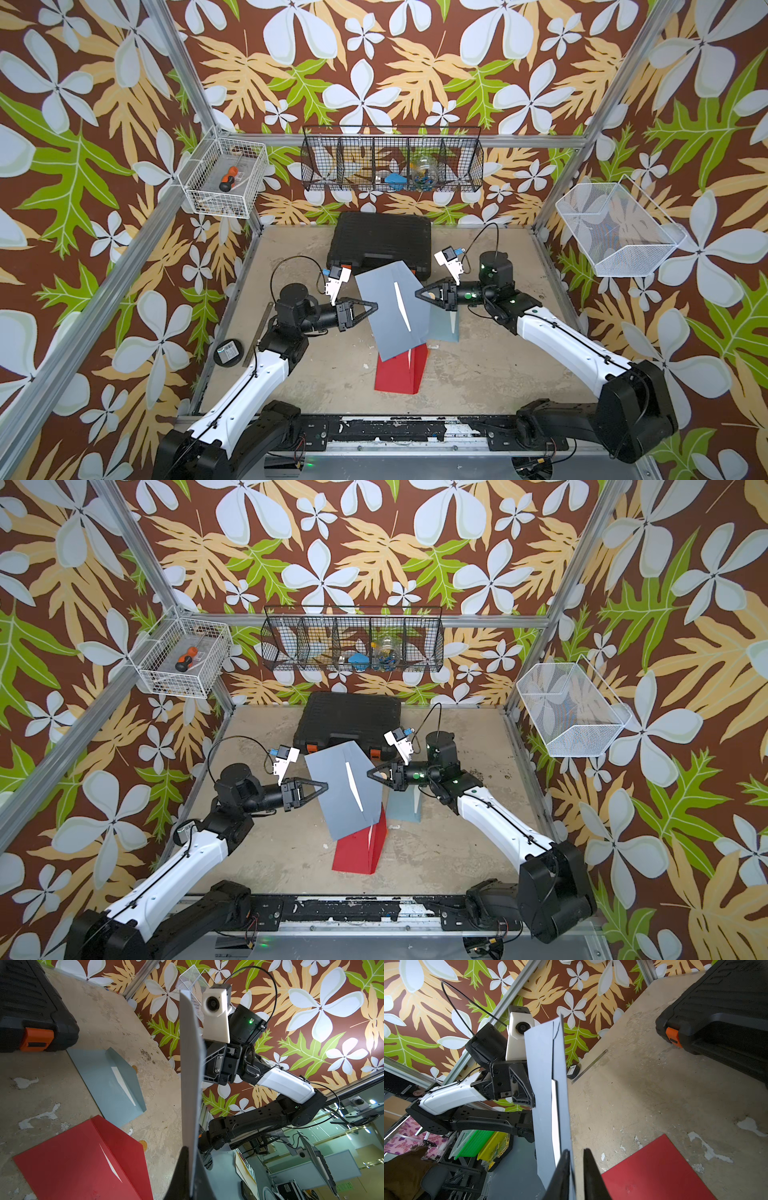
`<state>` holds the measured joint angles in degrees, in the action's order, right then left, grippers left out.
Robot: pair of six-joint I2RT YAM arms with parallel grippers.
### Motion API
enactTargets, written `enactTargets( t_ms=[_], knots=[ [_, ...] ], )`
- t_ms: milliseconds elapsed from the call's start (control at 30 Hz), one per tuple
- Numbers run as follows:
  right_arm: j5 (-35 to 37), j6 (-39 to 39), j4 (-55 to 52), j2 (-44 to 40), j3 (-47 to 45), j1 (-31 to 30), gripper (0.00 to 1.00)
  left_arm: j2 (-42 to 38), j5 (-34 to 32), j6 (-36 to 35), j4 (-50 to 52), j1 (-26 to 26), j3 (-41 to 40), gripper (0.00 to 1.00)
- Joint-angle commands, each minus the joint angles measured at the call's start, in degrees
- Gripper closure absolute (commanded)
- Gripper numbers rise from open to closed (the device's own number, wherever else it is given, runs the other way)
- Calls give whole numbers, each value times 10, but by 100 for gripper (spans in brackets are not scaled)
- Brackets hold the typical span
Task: Open the envelope
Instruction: Open the envelope flap on the envelope.
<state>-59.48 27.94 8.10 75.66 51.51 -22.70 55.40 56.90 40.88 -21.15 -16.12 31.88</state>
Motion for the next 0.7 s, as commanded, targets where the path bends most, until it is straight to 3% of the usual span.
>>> enactTargets(
  t_ms=[0, 67, 367, 467, 533, 667],
  knots=[
    [-24, -11, 11, -2, -3, 4, 95, -3, 9, -3, -15, 0, 5, 100],
    [-34, -12, 14, -3, -3, 6, 100, -2, 9, -2, -15, 0, 4, 100],
    [-78, 31, 86, -18, -30, 17, 100, -3, -16, -19, 7, 0, 4, 100],
    [-87, 52, 115, -23, -40, 23, 100, -3, -42, -30, 32, 0, 6, 91],
    [-87, 66, 129, -25, -46, 22, 100, -3, -61, -37, 50, 0, 9, 77],
    [-54, 42, 77, -19, -39, 23, 100, -7, -100, -40, 79, 0, 16, 60]
  ],
)
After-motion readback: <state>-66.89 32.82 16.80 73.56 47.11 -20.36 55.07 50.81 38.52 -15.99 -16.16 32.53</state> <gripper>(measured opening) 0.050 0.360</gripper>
